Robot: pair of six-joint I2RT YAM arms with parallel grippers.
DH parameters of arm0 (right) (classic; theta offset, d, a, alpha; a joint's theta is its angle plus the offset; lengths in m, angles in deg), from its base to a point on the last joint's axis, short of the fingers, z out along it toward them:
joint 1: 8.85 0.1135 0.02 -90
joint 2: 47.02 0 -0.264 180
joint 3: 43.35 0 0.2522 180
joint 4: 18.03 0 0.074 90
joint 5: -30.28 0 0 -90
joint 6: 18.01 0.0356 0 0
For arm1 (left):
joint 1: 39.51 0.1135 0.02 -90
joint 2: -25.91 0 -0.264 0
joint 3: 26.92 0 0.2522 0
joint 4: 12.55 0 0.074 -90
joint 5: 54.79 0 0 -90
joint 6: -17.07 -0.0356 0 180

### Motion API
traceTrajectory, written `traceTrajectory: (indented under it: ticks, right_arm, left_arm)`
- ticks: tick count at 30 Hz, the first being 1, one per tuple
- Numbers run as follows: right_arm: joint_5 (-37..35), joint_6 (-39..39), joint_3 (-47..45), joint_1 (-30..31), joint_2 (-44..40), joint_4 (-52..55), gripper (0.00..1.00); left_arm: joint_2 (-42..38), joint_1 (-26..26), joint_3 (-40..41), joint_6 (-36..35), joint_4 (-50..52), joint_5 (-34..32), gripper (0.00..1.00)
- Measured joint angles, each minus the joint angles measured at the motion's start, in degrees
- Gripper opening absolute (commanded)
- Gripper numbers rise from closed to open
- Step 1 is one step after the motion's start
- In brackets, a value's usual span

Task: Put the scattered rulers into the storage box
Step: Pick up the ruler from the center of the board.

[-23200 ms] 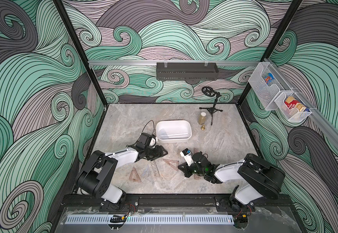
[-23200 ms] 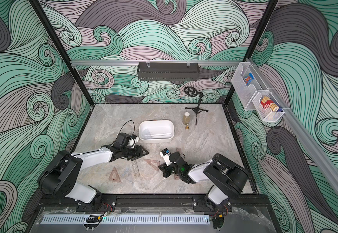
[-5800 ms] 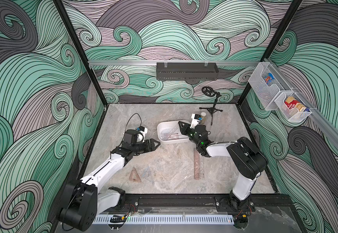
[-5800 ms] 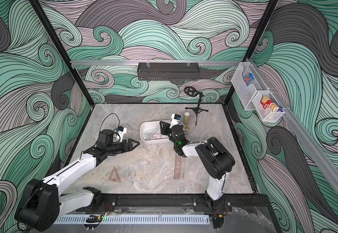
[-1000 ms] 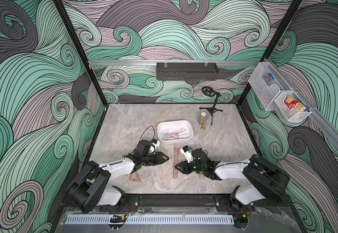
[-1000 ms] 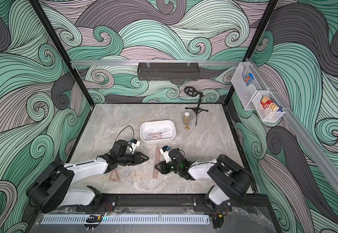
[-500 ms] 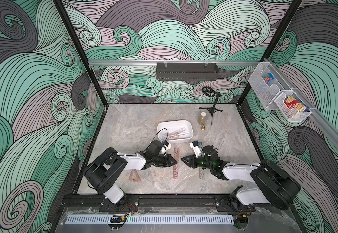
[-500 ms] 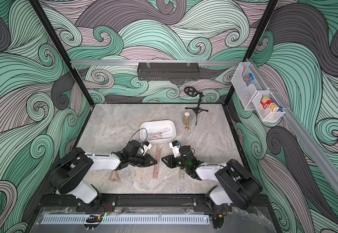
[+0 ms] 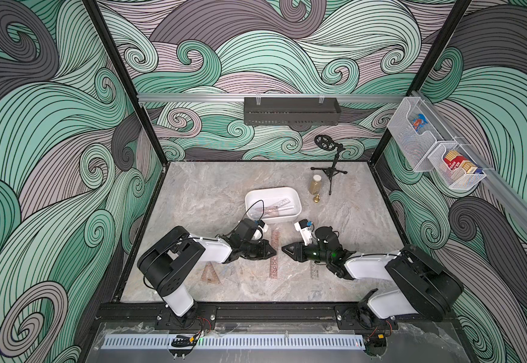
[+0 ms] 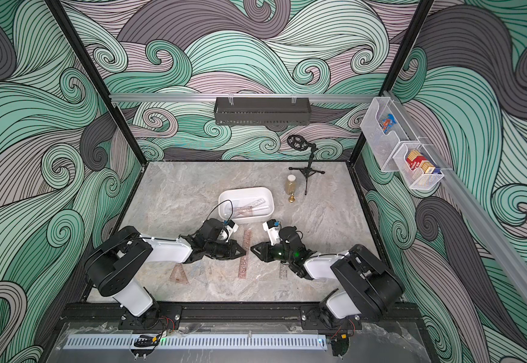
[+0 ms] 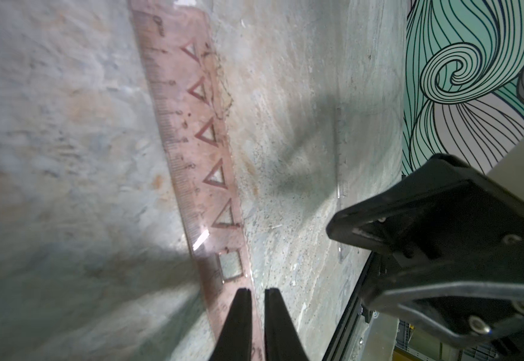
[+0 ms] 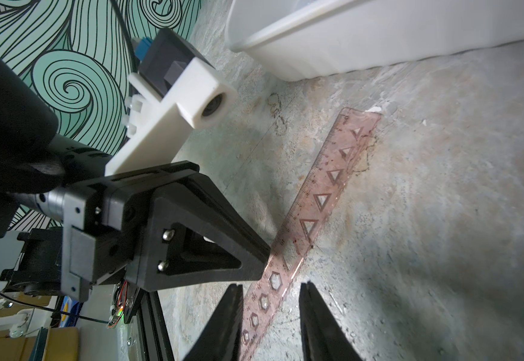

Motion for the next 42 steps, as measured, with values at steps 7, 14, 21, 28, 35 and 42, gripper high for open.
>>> traceTrajectory:
  ticks: [7, 14, 21, 28, 35, 42]
  right_arm:
    - [0.7, 0.5, 0.0, 0.0, 1.0, -1.3, 0.34]
    - [0.9, 1.6, 0.0, 0.0, 2.4, -1.9, 0.35]
    - [1.0, 2.4, 0.0, 0.0, 4.6, -1.9, 0.35]
    - [1.0, 3.0, 0.2, 0.0, 5.0, -1.7, 0.35]
    - [1.0, 3.3, 1.2, 0.1, 5.0, -1.1, 0.35]
    - [1.0, 3.4, 2.4, 0.2, 6.3, -0.6, 0.35]
  left_arm:
    - [0.1, 0.0, 0.0, -0.2, 0.2, -0.9, 0.13]
    - [1.2, 0.0, 0.0, -0.4, 0.3, -1.2, 0.12]
    - [1.2, 0.0, 0.0, -0.8, 0.4, -1.6, 0.1]
    - [1.2, 0.0, -0.4, -1.5, 1.2, -2.6, 0.08]
    - [1.2, 0.0, -0.8, -2.1, 1.8, -3.8, 0.06]
    - [1.2, 0.0, -0.9, -2.3, 1.8, -4.1, 0.04]
